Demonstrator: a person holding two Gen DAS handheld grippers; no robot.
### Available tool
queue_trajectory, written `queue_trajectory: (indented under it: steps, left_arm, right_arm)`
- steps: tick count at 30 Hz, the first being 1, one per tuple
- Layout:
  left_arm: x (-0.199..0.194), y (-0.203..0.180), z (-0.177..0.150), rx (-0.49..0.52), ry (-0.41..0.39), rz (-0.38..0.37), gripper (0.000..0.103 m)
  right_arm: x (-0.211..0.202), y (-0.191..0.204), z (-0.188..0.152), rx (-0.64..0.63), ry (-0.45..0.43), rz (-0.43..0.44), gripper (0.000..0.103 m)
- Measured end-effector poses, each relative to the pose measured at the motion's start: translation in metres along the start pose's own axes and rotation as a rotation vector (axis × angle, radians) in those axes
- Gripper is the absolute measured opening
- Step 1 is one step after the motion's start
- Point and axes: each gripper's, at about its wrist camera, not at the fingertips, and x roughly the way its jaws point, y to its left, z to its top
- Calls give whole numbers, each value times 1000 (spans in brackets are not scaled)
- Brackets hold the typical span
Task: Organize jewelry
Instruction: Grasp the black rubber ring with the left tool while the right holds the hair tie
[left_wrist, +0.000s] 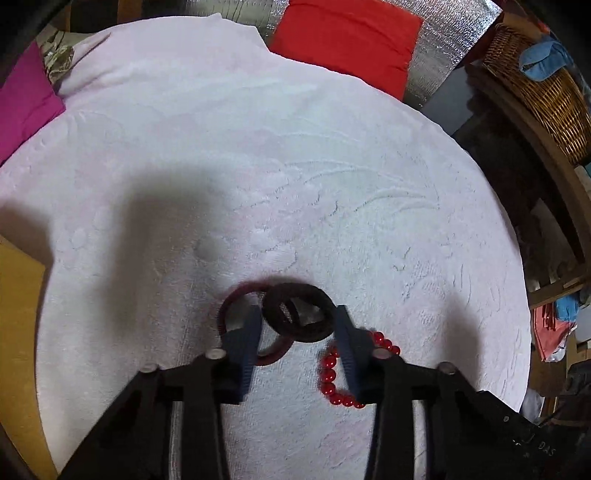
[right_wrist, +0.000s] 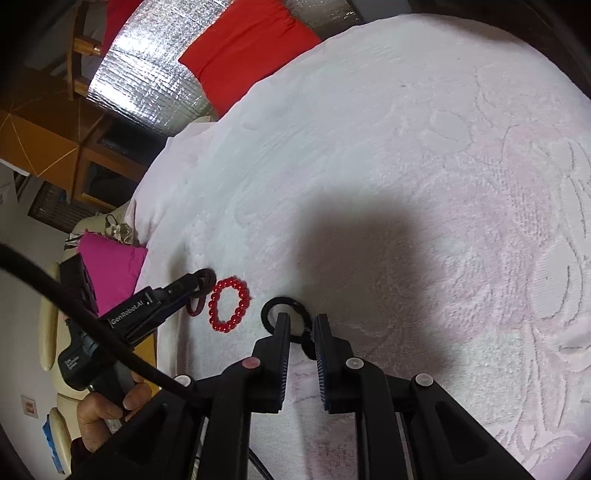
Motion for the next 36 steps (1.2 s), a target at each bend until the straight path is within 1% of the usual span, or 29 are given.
queue_trajectory:
  steps: [1,2,4,5,11,13,15,16,21,26,28,31,33,34,36]
  left_arm:
    - [1,0,0,-2,1,0,31]
    - [2,-1,0,-3,0,2,23]
    - [0,-1,-1,-1,-6,-2,13]
    - [-3,0,-2,-5,-18,-14,12]
    - [-26,-2,-9,21,-66,-55,10]
    - [-37,-3,-14,31,-83,-73,10]
    - [-48,-2,-19,40,-100,-87,10]
    - [-52,-2,-22,41,-105,-94,10]
    - [-68,-2,-38,29,-121,-124,10]
    - [-83,2,-54,20,-140,-130,10]
    - [-88,3,-60,22,-147,-128,10]
    - [-96,5,-68,23,-155,-139,10]
    - [-102,5,-73,30,-162,-132,10]
    - [-105,6,-75,31,-165,-135,10]
    - [-110,8,-79,29,-170,-137,10]
  right_arm:
    - [0,-1,0,3,-1,-2,15]
    - [0,-2,1,6,1,-2,15]
    - [0,-5,2,10,2,-2,15]
    - [0,-6,2,11,2,-3,15]
    - [-1,-14,9,51,11,14,16]
    - [0,-17,10,61,26,24,22]
    - [2,-18,10,64,34,24,33]
    - [3,-18,9,61,34,21,35]
    - [11,-10,7,15,36,5,35]
    - [20,7,2,-69,43,-30,35]
    - [26,10,-1,-82,53,-53,35]
    - [33,15,-4,-119,56,-104,28]
    - [33,18,-6,-149,45,-136,14]
    - [34,19,-8,-164,42,-152,12]
    - [32,20,-9,-168,30,-152,11]
